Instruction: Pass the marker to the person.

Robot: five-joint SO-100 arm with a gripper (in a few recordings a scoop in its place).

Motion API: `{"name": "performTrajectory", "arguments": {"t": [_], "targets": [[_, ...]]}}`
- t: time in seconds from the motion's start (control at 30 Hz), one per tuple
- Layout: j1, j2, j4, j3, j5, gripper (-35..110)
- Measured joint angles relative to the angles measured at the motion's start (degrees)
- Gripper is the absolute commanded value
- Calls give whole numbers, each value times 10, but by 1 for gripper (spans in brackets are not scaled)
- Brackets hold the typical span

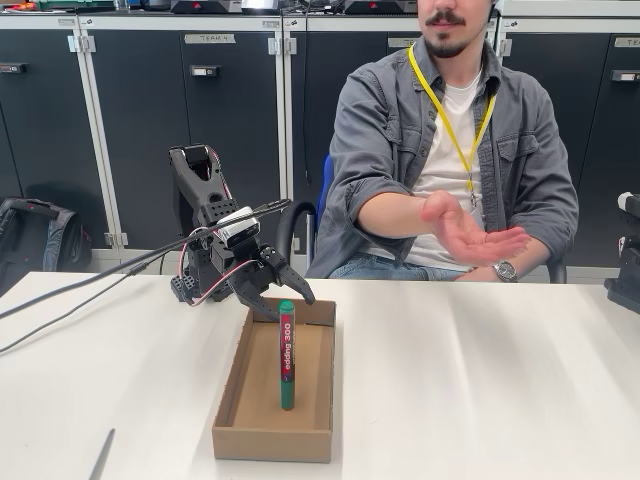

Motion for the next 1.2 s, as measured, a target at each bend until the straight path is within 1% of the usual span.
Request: {"name": "performTrajectory", "arguments": {"t": [0.5,0.6,1.2], "targets": [[24,-18,-5,0,0,28],[24,-28,-11,0,0,31],[5,-61,-40,-16,0,31]]}}
